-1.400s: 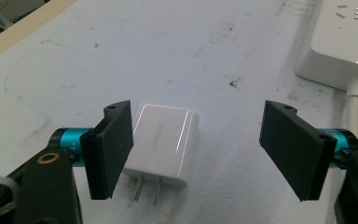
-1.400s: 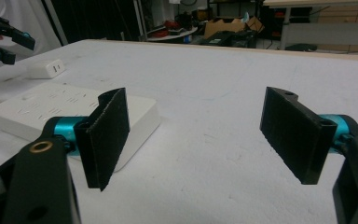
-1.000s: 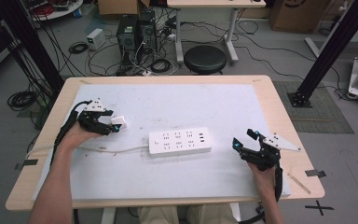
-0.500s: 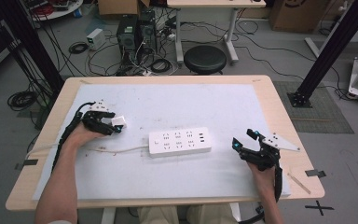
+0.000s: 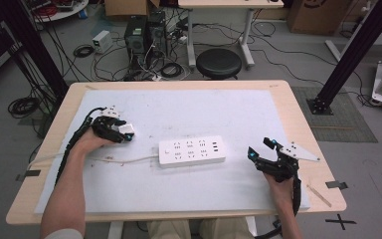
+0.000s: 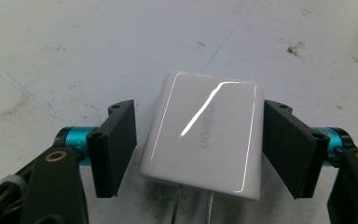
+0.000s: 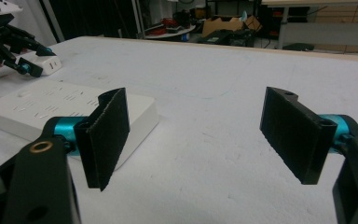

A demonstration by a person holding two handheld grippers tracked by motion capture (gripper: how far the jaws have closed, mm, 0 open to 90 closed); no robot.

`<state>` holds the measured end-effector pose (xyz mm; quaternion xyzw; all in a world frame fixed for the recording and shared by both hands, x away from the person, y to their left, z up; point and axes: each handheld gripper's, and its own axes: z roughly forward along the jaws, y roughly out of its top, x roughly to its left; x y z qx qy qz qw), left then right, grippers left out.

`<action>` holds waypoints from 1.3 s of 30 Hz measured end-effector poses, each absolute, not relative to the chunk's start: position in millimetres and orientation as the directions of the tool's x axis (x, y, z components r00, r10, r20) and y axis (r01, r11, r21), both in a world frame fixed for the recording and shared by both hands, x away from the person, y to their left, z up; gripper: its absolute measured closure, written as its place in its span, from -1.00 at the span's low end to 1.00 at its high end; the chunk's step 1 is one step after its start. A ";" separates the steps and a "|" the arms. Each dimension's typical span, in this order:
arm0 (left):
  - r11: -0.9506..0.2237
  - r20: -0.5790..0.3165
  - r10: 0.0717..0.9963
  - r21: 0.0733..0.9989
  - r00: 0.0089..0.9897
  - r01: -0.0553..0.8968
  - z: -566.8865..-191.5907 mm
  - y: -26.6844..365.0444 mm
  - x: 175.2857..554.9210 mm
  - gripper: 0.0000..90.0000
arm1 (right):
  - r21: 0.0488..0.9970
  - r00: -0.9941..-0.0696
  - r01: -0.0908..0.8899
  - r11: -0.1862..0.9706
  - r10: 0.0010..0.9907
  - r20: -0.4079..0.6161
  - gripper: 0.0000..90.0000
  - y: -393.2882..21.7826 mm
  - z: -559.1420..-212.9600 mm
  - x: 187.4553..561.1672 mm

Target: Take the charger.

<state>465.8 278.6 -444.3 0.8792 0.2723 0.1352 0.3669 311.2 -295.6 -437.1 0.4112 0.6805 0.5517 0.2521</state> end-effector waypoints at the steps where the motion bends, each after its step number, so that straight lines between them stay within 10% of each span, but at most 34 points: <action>1: -0.582 0.030 0.576 0.716 0.817 0.385 -444.7 278.6 465.6 -0.31 | 0.958 -0.538 0.282 0.055 0.836 0.110 -0.45 -295.5 -437.1 311.5; 8: -0.588 0.017 0.553 0.717 0.833 0.376 -443.7 279.1 464.7 -0.06 | 0.957 -0.536 0.285 0.056 0.837 0.111 -0.45 -295.1 -437.0 311.0; 39: -0.564 0.151 0.607 0.773 0.780 0.289 -391.6 245.5 412.4 -0.06 | 0.954 -0.539 0.295 0.053 0.834 0.120 -0.45 -294.7 -436.8 312.1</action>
